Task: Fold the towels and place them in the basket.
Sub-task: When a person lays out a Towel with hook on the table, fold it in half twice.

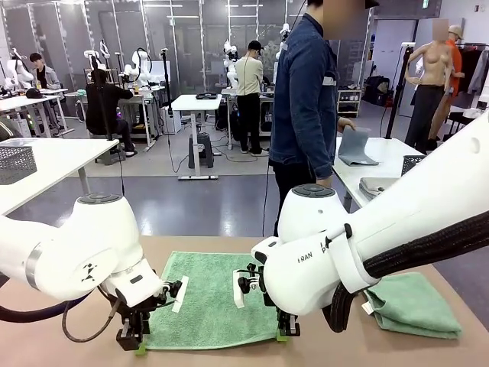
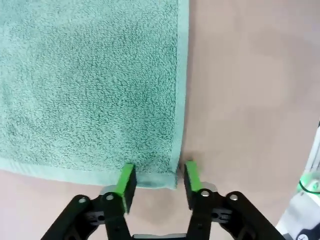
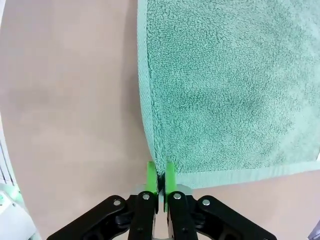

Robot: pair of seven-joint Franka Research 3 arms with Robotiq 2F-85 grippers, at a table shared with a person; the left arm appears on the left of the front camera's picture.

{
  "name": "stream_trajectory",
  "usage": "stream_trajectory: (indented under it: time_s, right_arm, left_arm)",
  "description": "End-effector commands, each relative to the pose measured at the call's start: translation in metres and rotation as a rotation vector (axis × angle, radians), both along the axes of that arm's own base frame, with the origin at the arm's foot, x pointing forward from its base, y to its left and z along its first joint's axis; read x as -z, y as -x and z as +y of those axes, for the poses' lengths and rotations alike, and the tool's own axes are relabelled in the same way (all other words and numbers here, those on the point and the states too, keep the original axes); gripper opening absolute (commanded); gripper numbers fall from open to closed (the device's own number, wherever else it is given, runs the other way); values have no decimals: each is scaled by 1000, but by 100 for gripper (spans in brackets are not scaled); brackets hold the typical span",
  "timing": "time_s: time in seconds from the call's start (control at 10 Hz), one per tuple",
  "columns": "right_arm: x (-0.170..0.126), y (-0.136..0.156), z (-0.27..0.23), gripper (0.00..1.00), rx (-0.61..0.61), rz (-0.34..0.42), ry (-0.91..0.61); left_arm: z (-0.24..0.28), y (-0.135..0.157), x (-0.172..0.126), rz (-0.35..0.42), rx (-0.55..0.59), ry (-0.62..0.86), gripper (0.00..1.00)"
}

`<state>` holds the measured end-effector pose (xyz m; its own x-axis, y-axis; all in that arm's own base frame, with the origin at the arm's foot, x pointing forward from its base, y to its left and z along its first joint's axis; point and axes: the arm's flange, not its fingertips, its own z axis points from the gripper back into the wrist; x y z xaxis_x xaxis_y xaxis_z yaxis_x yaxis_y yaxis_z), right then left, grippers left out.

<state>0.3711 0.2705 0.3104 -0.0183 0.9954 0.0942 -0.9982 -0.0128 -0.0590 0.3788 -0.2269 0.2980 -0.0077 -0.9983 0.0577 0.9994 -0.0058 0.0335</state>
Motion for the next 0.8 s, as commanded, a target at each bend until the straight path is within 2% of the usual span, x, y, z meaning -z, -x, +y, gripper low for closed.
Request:
stream_trajectory:
  time_s: [0.0, 0.5, 0.7]
  right_arm:
    - [0, 2, 1, 0, 7, 17, -10]
    - [-3, -1, 2, 0, 4, 14, -8]
    - [-12, 2, 3, 0, -6, 4, -19]
  left_arm:
    - [0, -2, 6, 6, -9, -21, 0]
    - [2, -3, -1, 3, -16, 0, 0]
    - [5, 10, -23, 30, 39, 30, 0]
